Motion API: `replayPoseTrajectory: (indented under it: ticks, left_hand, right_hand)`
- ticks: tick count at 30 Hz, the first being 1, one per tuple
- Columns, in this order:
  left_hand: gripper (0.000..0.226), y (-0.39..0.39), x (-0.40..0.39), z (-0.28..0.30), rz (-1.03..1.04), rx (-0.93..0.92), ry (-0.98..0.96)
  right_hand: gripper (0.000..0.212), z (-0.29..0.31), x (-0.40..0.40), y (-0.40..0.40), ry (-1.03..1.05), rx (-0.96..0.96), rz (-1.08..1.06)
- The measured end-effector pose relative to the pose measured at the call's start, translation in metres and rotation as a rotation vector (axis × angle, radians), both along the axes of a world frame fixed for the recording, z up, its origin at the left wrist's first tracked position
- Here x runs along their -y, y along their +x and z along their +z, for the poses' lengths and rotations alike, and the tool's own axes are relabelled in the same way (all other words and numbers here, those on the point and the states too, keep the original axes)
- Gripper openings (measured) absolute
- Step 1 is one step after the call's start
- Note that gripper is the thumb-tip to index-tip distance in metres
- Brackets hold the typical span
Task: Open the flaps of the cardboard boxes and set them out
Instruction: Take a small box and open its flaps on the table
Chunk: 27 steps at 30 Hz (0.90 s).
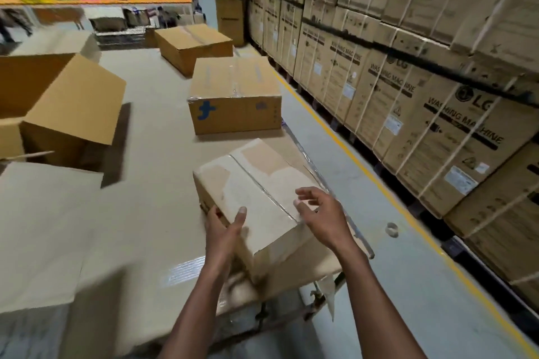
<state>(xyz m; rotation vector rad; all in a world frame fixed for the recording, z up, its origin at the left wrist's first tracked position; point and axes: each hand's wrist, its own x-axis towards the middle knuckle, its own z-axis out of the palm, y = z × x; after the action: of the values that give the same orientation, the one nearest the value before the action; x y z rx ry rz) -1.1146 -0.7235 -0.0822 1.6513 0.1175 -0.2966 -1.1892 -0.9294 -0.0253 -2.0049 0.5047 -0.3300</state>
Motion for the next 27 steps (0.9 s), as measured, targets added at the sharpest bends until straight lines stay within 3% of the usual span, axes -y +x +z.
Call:
replayPoseTrajectory:
  ticks: [3,6,9,15,19,23,27]
  left_hand:
    - [0.087,0.007,0.004,-0.007,0.041,-0.003,0.055]
    - [0.070,0.004,0.007,-0.008,0.057,0.012,0.032]
    - [0.059,0.000,0.013,-0.001,0.094,0.022,0.035]
    - [0.038,-0.006,0.027,0.013,0.198,0.006,-0.013]
    - [0.037,-0.005,0.032,0.015,0.183,0.016,-0.011]
    - [0.050,-0.012,0.043,0.022,0.176,0.102,0.003]
    - [0.072,-0.012,0.055,0.023,0.187,0.216,0.064]
  right_hand:
    - [0.027,-0.006,0.027,0.044,-0.146,-0.013,0.030]
    - [0.050,-0.011,0.047,0.075,-0.247,-0.182,0.140]
    - [0.064,-0.016,0.064,0.092,-0.220,-0.322,0.228]
    - [0.046,-0.038,0.093,0.100,-0.008,-0.352,0.361]
    - [0.038,-0.034,0.103,0.095,0.135,-0.299,0.389]
    - [0.060,-0.032,0.119,0.077,0.175,-0.189,0.308]
    - [0.068,-0.035,0.133,0.059,0.263,-0.056,0.270]
